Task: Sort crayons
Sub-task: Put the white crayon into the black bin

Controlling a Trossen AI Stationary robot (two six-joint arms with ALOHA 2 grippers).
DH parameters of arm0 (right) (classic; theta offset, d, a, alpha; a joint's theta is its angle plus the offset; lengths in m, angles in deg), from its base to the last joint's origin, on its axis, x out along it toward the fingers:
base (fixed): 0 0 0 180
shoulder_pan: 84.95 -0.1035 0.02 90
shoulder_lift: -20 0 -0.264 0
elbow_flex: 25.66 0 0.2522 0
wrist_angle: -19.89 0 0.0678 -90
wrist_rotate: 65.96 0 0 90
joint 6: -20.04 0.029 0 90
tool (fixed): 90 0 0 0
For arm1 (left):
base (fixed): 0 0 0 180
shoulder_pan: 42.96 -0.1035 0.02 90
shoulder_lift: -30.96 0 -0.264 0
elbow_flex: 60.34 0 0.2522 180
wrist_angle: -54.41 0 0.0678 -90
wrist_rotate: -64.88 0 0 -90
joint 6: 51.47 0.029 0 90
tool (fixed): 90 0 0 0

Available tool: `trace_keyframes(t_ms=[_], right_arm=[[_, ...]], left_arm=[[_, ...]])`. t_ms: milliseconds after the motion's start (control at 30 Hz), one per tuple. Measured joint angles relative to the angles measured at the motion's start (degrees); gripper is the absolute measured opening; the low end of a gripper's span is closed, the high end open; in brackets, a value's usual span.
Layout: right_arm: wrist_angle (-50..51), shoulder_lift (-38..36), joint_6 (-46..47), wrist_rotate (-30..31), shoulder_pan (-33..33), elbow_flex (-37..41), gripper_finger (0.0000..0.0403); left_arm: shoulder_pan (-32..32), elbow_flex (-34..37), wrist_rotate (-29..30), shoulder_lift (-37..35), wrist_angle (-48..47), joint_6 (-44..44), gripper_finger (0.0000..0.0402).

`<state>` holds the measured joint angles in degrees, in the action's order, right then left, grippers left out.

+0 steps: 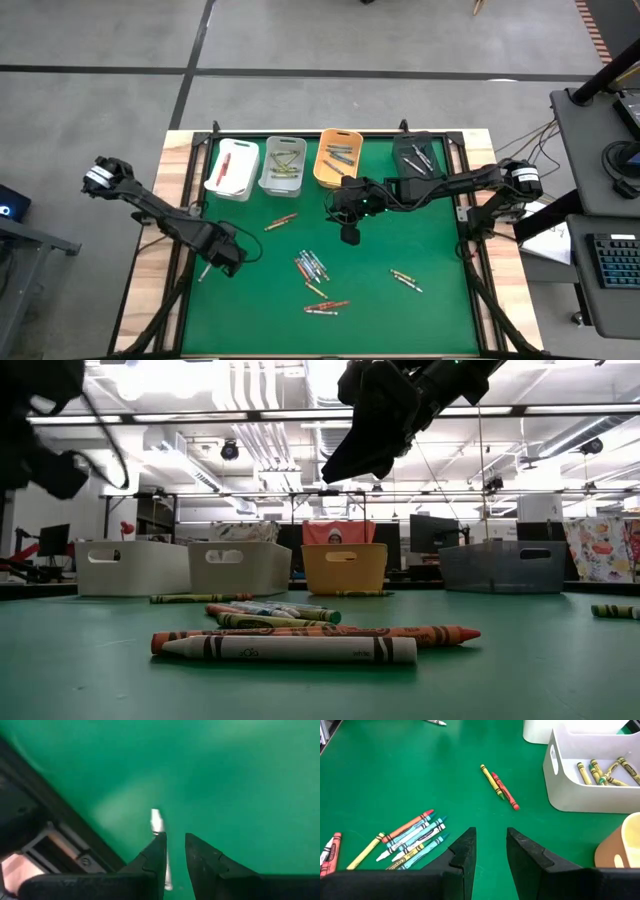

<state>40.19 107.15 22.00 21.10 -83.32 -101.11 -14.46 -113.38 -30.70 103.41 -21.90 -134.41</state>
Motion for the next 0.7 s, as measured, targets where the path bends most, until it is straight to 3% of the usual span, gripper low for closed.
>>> trace_keyframes(t_ms=[400, 700], right_arm=[[-3.52, 0.0, -1.26, 0.0, 0.0, 0.0, 0.0095], [-3.66, 0.31, -1.46, 0.0, 0.0, 0.0, 0.0095]], left_arm=[[0.74, 2.58, 0.09, 0.0, 1.58, -4.41, 0.0119], [1.85, 5.54, -0.55, 2.56, 5.17, -9.0, 0.0126]])
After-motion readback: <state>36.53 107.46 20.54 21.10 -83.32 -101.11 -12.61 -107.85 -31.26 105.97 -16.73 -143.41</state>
